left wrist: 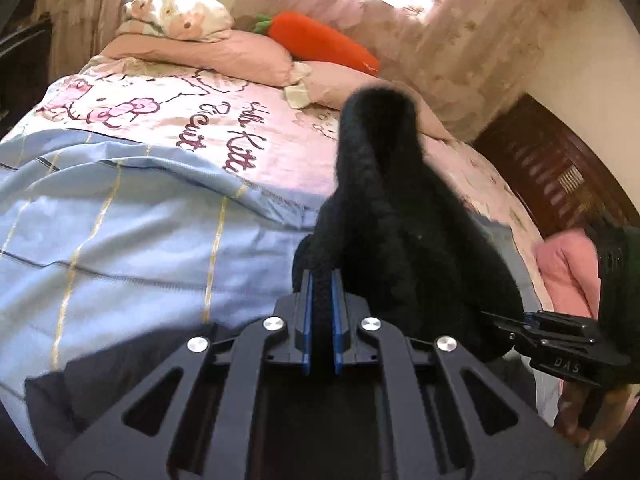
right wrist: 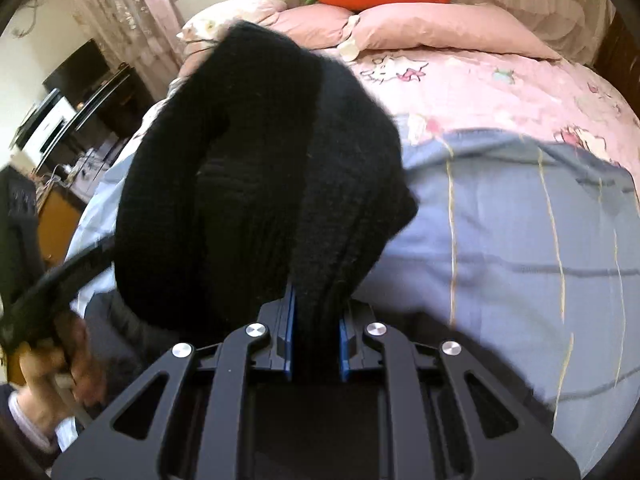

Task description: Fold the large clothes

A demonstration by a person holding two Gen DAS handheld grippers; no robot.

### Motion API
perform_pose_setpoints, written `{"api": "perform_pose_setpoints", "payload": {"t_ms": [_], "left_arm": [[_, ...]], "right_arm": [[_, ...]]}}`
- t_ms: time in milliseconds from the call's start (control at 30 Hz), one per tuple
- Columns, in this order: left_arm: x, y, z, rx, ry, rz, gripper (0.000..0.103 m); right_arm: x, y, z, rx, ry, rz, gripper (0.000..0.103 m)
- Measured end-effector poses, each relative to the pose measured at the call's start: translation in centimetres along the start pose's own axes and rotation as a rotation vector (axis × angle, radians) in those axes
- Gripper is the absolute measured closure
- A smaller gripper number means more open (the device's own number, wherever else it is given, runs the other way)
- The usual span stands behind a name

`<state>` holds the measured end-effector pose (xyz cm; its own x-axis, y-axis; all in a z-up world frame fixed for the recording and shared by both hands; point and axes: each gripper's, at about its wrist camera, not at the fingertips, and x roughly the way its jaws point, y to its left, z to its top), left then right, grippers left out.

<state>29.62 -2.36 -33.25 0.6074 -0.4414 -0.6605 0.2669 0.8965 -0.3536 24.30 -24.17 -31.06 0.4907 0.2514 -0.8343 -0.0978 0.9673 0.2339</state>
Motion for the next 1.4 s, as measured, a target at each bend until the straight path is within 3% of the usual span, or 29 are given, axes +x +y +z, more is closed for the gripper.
{"api": "perform_pose_setpoints", "payload": {"t_ms": [67,200,233,333,367,400,433,467,500,533,567,633,733,833,933,967,1000,1067,1100,1133,1167,1200,1233,1267,1333,1400], "left_arm": [[-1.8,-0.1,-1.9,0.046,0.007,0.004,0.095],[-6.3,0.0,-9.4,0.067,0.054,0.010,0.095],[-7.3,0.1,-12.0,0.066,0.082,0.028,0.095],[-8.9,0.2,-16.8,0.102,0.142,0.092,0.095],[-9.4,0.3,-17.4,0.111,0.158,0.119,0.085],[-10.2,0.4,-17.8,0.114,0.157,0.155,0.068],[-11.2,0.6,-18.0,0.108,0.140,0.213,0.016],[-12.9,1.1,-17.7,0.080,0.092,0.270,0.002],[-14.6,1.7,-17.3,0.037,0.037,0.251,0.002],[-16.1,2.5,-16.4,-0.030,0.009,0.203,0.002],[-16.7,2.9,-15.5,-0.066,0.007,0.181,0.002],[-17.3,3.2,-13.5,-0.094,-0.003,0.167,0.002],[-15.8,1.8,-8.9,-0.009,-0.043,0.163,0.002],[-10.8,1.3,-4.2,0.042,-0.007,0.169,0.002],[-4.0,2.1,-0.9,0.036,0.095,0.191,0.002],[-1.7,2.6,-0.2,0.016,0.135,0.219,0.006],[-0.6,2.8,0.1,-0.015,0.151,0.191,0.015],[1.0,2.6,0.1,-0.069,0.212,0.048,0.076],[1.3,2.3,-0.3,-0.072,0.231,0.011,0.081],[1.5,1.8,-0.8,-0.054,0.231,0.015,0.090],[1.6,1.2,-1.5,-0.016,0.221,0.045,0.095],[1.3,0.7,-2.2,-0.006,0.207,0.055,0.095],[0.5,0.3,-2.6,-0.016,0.179,0.027,0.095],[-0.4,0.0,-3.0,-0.022,0.153,-0.002,0.095],[-2.2,-1.5,-3.4,-0.005,0.118,-0.042,0.095],[-3.8,-3.0,-4.1,0.022,0.101,-0.036,0.096]], "right_arm": [[-1.6,0.7,-3.1,-0.010,0.013,0.006,0.086],[-4.4,1.5,-9.7,-0.016,0.016,-0.002,0.086],[-4.9,1.7,-11.5,-0.009,0.021,-0.013,0.092],[-3.8,1.5,-14.8,0.026,0.103,-0.053,0.092],[-3.3,1.4,-15.6,0.046,0.148,-0.060,0.092],[-3.3,1.2,-16.2,0.064,0.186,-0.060,0.088],[-3.8,0.9,-16.3,0.070,0.192,-0.047,0.073],[-4.7,0.6,-15.9,0.066,0.170,-0.040,0.058],[-5.5,0.3,-15.3,0.071,0.130,-0.054,0.026],[-6.6,0.1,-14.6,0.083,0.074,-0.077,0.012],[-8.0,-0.3,-13.2,0.101,-0.010,-0.092,0.012],[-9.1,-0.5,-10.3,0.106,-0.082,-0.080,0.004],[-8.6,0.6,-6.0,0.037,-0.141,-0.088,0.004],[-6.2,3.4,-2.1,-0.097,-0.134,-0.031,0.003],[-1.5,6.2,0.7,-0.232,-0.095,-0.092,0.001],[1.1,6.7,1.1,-0.279,-0.032,-0.109,0.001],[3.0,6.4,1.4,-0.300,0.020,-0.130,0.001],[5.6,6.1,1.1,-0.287,0.076,-0.198,0.002],[5.8,5.9,0.6,-0.255,0.074,-0.181,0.011],[5.9,5.5,0.1,-0.216,0.078,-0.133,0.030],[5.8,5.1,-0.6,-0.182,0.084,-0.079,0.042],[5.7,5.0,-1.1,-0.162,0.085,-0.066,0.061],[5.5,4.8,-1.7,-0.151,0.084,-0.090,0.081],[5.3,4.6,-2.3,-0.165,0.081,-0.135,0.089],[4.0,5.1,-3.2,-0.173,0.063,-0.130,0.091],[2.5,5.0,-4.0,-0.171,0.043,-0.114,0.092]]}}
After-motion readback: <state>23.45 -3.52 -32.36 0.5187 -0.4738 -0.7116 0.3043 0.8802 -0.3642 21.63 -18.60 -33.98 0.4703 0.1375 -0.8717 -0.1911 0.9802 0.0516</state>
